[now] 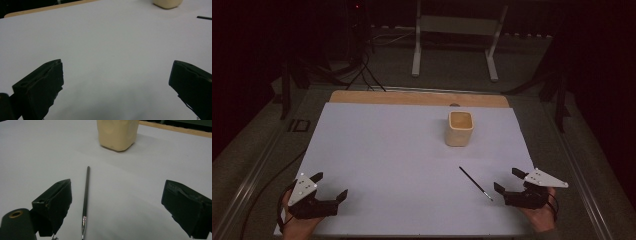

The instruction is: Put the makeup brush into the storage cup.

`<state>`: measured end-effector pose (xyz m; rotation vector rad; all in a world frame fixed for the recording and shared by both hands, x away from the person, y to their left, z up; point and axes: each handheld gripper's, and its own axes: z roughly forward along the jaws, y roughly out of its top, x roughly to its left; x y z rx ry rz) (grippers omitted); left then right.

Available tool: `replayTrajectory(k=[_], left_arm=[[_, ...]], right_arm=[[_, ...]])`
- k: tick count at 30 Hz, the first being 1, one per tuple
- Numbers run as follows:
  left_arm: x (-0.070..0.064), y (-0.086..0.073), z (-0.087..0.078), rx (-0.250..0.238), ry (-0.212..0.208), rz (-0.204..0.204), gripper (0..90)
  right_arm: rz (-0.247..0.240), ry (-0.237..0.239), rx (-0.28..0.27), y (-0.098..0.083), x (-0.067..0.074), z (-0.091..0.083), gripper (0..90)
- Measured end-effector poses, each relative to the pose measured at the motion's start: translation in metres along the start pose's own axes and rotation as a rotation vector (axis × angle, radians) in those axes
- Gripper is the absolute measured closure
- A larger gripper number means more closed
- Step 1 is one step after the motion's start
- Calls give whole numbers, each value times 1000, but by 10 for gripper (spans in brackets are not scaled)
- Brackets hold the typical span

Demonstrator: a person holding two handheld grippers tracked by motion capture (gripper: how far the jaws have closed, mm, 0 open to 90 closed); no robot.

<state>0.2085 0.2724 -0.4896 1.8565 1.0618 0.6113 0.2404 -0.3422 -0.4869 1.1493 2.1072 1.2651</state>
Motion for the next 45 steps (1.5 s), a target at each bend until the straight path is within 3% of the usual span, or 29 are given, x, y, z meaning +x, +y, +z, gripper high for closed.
replayTrajectory(k=[19, 36, 45], left_arm=[[2, -1, -4, -15, 44, -3, 9], [2, -1, -3, -11, 42, -1, 9], [2, -1, -3, -11, 42, 1, 9]], right_arm=[[-37, 12, 54, 15, 3, -6, 97], [-102, 57, 88, 38, 1, -7, 97], [-142, 95, 114, 54, 9, 2, 97]])
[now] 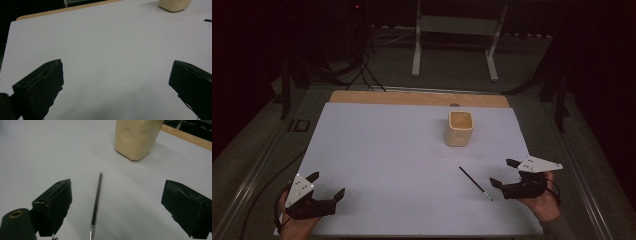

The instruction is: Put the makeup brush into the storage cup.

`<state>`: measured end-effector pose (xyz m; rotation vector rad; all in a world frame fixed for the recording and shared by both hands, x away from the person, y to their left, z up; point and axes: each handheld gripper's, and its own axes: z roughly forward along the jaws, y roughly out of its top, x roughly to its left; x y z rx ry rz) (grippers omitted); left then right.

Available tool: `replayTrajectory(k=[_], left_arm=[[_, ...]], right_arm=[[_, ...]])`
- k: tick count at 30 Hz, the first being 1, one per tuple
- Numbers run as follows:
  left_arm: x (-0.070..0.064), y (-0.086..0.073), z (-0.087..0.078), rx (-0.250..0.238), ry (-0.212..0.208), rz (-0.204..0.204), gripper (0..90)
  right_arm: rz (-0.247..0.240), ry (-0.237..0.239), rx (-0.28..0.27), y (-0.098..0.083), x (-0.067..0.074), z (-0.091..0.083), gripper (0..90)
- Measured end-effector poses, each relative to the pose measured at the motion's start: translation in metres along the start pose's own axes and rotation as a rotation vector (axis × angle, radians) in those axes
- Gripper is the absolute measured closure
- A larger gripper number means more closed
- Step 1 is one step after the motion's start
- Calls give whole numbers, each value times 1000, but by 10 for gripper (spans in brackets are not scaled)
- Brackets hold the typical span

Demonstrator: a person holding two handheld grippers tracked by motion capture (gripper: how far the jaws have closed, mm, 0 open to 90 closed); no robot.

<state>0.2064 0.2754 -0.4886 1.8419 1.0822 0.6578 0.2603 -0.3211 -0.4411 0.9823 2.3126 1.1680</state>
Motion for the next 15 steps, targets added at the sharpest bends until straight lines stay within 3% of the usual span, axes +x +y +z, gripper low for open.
replayTrajectory(k=[15], left_arm=[[0, 0, 0, -1, -6, 1, 9]], right_arm=[[-73, 36, 70, 25, 7, 17, 97]])
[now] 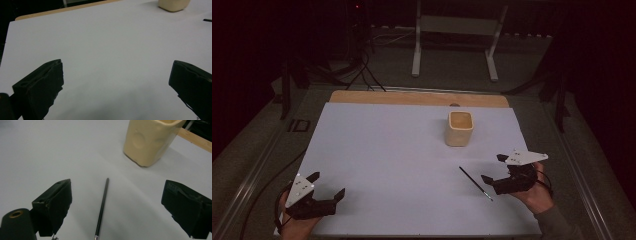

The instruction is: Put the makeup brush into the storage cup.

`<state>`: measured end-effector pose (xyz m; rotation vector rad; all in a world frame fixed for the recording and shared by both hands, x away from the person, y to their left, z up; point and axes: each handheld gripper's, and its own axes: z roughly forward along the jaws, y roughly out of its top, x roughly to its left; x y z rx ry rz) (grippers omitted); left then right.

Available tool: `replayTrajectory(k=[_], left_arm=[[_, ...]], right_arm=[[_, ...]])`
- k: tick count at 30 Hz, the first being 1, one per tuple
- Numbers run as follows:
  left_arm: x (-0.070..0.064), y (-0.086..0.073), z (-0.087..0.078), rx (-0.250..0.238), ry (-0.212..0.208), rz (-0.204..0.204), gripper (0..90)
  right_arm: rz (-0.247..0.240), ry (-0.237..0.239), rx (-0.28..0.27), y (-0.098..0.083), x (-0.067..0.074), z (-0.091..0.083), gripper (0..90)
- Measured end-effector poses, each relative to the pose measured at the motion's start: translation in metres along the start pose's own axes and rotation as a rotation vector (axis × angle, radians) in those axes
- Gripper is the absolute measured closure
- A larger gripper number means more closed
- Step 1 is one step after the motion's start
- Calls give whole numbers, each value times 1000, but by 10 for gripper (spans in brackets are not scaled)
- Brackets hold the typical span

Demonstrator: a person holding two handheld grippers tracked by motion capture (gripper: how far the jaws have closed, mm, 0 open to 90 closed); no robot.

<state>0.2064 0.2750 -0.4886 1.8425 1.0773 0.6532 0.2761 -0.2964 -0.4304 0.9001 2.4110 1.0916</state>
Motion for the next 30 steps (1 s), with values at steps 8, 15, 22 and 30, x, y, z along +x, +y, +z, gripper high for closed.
replayTrajectory(k=[8, 15, 22, 30], left_arm=[[0, 0, 0, -1, -2, 0, 9], [0, 0, 0, 0, -3, 0, 9], [0, 0, 1, 0, -6, 0, 9], [-1, 0, 1, 1, -11, 2, 9]], right_arm=[[-12, 3, 35, 5, 0, 5, 97], [-24, 3, 83, 8, -2, 6, 97], [-57, 7, 151, 15, -3, 9, 97], [-104, 14, 249, 25, -4, 14, 97]])
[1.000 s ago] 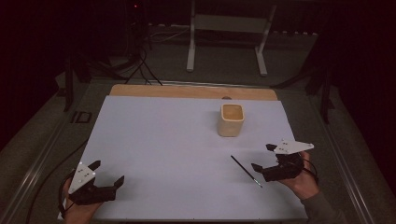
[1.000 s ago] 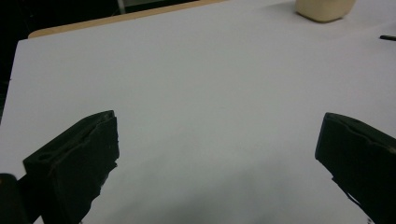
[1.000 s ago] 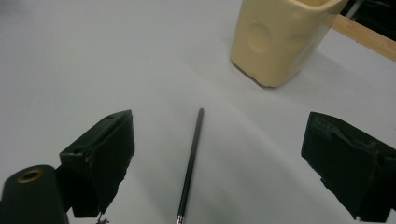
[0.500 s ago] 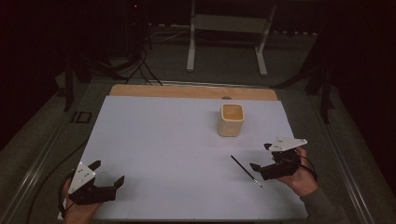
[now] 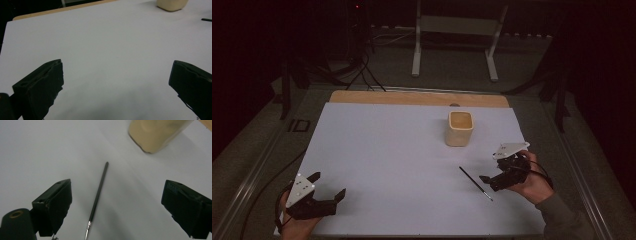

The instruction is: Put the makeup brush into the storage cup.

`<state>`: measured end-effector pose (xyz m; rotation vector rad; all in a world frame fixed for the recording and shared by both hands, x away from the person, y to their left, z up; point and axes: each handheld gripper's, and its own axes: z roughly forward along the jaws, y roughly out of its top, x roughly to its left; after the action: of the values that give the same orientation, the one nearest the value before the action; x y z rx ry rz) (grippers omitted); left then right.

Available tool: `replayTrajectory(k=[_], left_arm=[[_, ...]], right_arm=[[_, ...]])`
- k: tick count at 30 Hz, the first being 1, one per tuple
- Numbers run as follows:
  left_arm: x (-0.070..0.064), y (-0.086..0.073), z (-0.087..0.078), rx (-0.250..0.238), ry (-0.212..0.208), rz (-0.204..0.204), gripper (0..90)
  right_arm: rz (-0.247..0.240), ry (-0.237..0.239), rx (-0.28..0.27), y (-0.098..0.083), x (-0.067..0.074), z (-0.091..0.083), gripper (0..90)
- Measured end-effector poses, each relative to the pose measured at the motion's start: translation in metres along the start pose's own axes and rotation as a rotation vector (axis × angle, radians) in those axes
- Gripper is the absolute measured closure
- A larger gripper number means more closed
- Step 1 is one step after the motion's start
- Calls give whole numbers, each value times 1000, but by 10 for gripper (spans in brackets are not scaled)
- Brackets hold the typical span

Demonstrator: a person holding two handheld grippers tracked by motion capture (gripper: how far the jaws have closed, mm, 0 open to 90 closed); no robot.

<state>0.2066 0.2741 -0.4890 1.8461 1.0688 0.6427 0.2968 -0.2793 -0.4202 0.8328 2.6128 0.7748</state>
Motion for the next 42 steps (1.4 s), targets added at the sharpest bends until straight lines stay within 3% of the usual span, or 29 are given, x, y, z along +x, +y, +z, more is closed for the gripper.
replayTrajectory(k=[20, 28, 42], left_arm=[[0, 0, 0, 1, -3, 4, 9], [-1, 0, 0, 3, -7, 9, 10], [-1, 0, 0, 5, -9, 11, 11]], right_arm=[[-67, 35, 245, 20, -18, 7, 113], [-105, 49, 288, 23, -13, 12, 113], [-117, 77, 353, 11, -5, 36, 114]])
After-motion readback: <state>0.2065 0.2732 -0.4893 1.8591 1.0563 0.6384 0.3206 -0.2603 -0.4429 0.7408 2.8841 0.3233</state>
